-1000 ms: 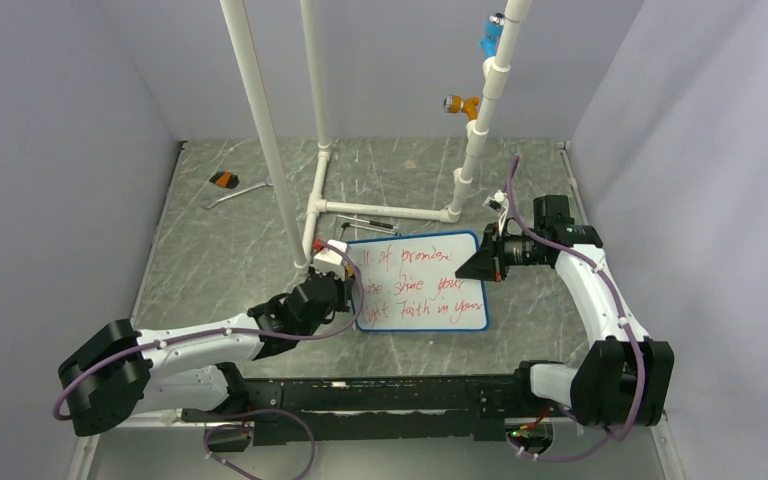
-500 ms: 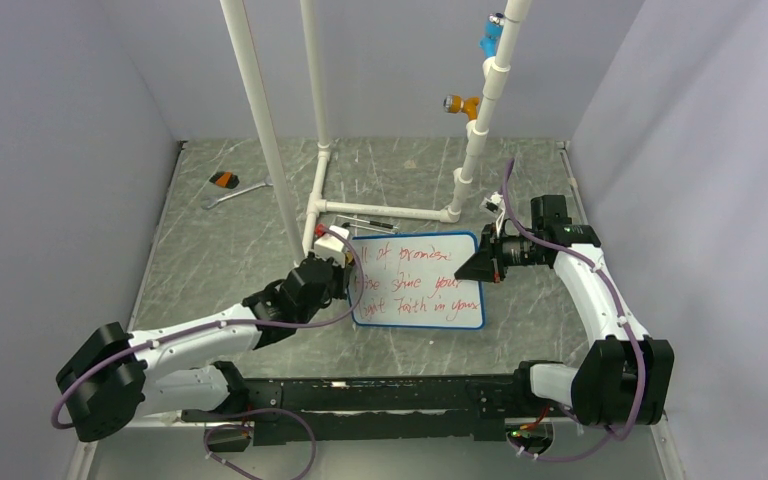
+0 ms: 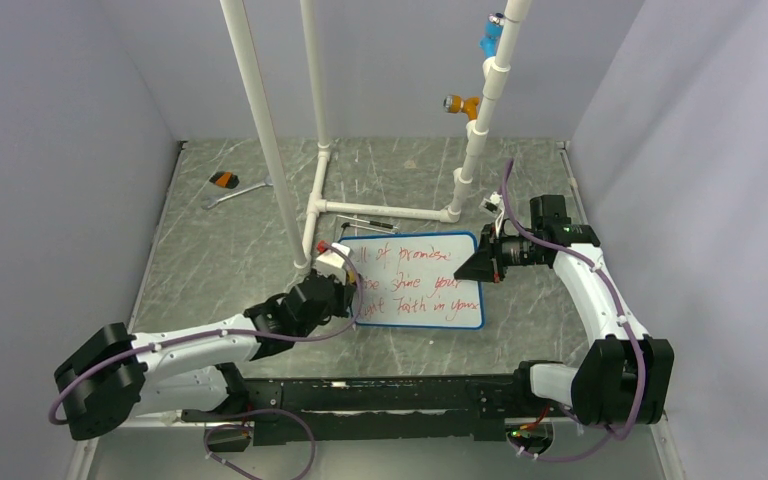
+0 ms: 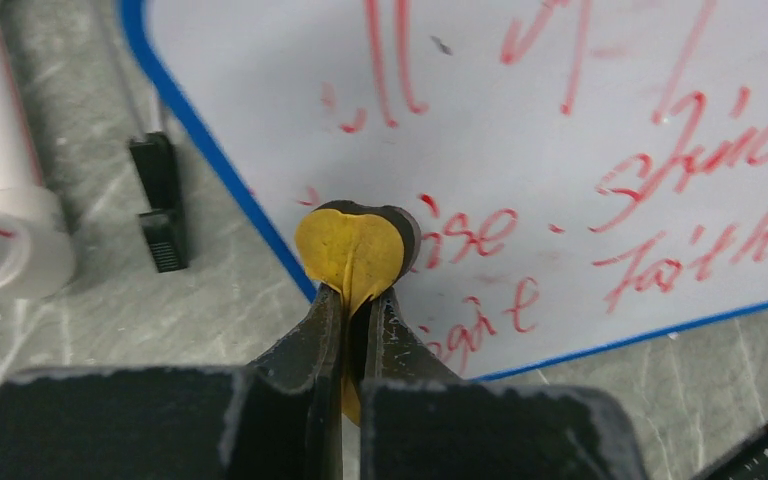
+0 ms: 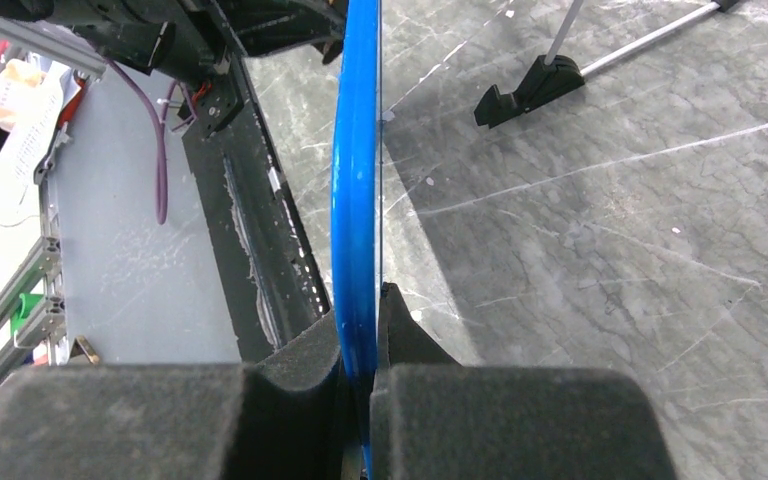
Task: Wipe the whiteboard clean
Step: Erase the center of the board with the whiteboard.
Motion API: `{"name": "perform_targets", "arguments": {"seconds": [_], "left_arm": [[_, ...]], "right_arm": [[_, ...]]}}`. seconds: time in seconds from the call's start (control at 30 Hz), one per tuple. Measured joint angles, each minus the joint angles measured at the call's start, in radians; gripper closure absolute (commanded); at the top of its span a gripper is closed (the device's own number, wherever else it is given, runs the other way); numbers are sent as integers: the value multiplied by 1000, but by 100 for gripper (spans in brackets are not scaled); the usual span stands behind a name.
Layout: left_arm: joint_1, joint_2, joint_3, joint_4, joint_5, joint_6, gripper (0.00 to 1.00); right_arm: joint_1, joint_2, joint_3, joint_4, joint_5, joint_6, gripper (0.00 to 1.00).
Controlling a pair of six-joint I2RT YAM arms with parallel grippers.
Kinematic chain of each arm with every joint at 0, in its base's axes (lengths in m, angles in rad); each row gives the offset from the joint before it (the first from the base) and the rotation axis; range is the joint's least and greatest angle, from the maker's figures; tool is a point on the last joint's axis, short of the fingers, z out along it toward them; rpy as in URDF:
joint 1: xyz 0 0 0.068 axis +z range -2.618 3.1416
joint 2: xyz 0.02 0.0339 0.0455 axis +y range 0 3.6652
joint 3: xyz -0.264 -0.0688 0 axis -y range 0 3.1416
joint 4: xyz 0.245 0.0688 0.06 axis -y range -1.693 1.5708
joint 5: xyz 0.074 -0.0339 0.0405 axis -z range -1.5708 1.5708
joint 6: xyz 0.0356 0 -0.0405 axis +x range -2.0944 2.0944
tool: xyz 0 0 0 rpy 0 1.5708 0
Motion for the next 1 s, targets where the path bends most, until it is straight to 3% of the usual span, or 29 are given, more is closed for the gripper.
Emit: {"name": "perform_targets", "arguments": {"seconds": [0.33, 0.73, 1.0], "left_arm": [[125, -55, 56, -68, -31, 55, 100], [130, -98, 56, -59, 136, 77, 100], [117, -69, 26, -51, 165, 57, 100]], "right_arm": [[3, 0, 0, 1, 0, -6, 100], [12, 0, 0, 0, -3, -29, 100], [11, 3, 0, -3, -3, -23, 100]]}}
